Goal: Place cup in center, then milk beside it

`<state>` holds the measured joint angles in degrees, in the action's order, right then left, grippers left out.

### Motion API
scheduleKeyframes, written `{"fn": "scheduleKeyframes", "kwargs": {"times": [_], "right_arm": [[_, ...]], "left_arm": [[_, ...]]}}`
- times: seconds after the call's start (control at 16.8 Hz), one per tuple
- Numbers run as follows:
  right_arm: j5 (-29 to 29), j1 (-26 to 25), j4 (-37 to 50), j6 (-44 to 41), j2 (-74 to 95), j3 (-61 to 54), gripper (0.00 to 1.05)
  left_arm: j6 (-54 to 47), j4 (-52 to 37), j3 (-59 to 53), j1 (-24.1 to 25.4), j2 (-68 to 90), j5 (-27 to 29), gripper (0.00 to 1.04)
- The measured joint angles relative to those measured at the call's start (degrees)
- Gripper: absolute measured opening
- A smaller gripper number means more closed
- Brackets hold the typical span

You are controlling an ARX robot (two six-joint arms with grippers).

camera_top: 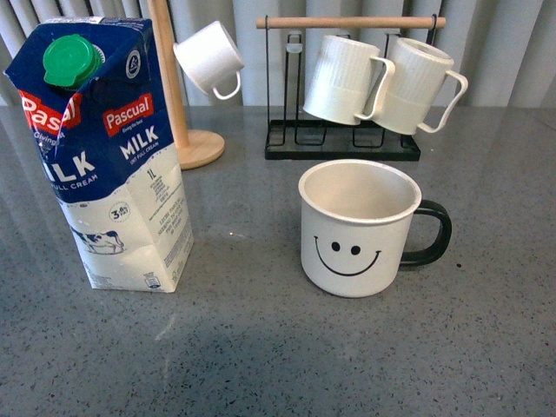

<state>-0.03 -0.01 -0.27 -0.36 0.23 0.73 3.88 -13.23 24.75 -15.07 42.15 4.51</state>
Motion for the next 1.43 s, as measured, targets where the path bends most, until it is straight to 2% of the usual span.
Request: {"fn": "scheduleKeyframes", "kwargs": {"times": [0.53, 0.89, 1.01, 1.25, 1.43], "right_arm": [[0.00, 0.00, 0.00, -0.02, 0.00, 0.00, 0.98], [0.02, 0.00, 0.02, -0.02, 0.00, 0.00, 0.98], [0.00, 0.00, 0.00, -0.02, 0.00, 0.00, 0.98], [0.00, 0.00, 0.02, -0.02, 0.00, 0.00, 0.98], [0.02, 0.00, 0.00, 0.00, 0.00, 0.02, 0.98]], "left_arm": [[1.73, -7.58, 6.78, -0.42, 25.94, -5.97, 0.98], [2.14, -14.67, 7.21, -0.87, 34.86, -4.22, 0.98], [2.12, -14.75, 7.30, -0.96, 35.50, -3.87, 0.82], [1.88, -15.58, 7.50, -1.14, 35.34, -2.58, 0.36], [1.68, -14.84, 7.50, -2.21, 33.77, -2.08, 0.15]]}}
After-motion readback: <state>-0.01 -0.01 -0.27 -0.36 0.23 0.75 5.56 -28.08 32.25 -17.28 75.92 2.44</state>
